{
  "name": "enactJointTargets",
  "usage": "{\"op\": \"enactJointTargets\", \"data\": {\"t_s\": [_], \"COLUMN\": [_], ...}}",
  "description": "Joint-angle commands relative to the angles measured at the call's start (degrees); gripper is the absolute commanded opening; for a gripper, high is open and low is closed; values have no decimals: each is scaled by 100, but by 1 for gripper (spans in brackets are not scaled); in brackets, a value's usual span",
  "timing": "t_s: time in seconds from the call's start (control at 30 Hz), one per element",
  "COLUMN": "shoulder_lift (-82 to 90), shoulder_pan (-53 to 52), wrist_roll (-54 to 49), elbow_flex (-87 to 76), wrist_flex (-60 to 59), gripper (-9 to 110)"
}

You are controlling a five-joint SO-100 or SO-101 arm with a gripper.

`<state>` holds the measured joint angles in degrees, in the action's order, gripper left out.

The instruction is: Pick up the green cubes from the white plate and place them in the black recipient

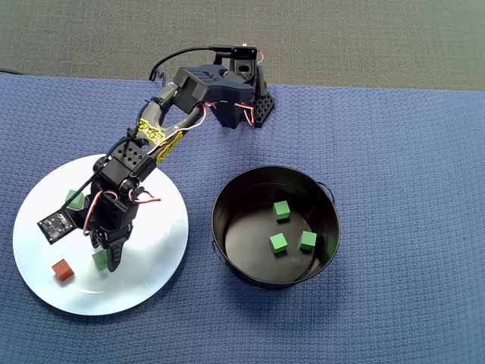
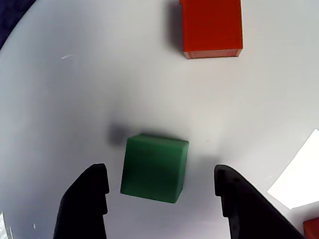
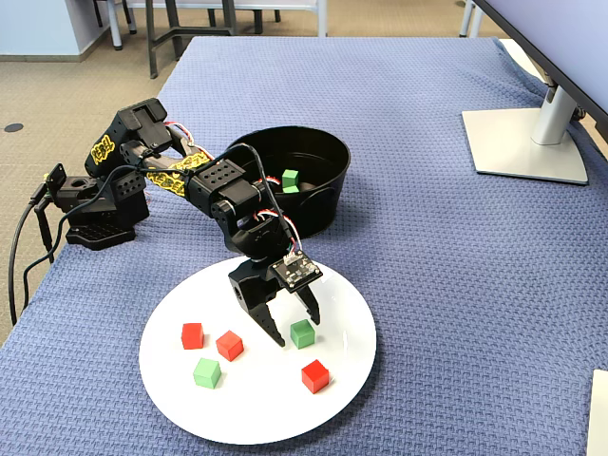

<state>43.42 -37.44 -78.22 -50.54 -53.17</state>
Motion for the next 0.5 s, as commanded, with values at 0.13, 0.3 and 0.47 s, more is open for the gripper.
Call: {"op": "enactJointTargets", "data": {"t_s": [0.13, 0.3, 0.47], "shoulder_lift": [88, 79, 26], "shoulder_pan": [149, 158, 158], "wrist_roll": [70, 97, 132], "elbow_flex": [290, 290, 290], "wrist_flex": [202, 229, 308], "gripper": [13, 8, 2]}}
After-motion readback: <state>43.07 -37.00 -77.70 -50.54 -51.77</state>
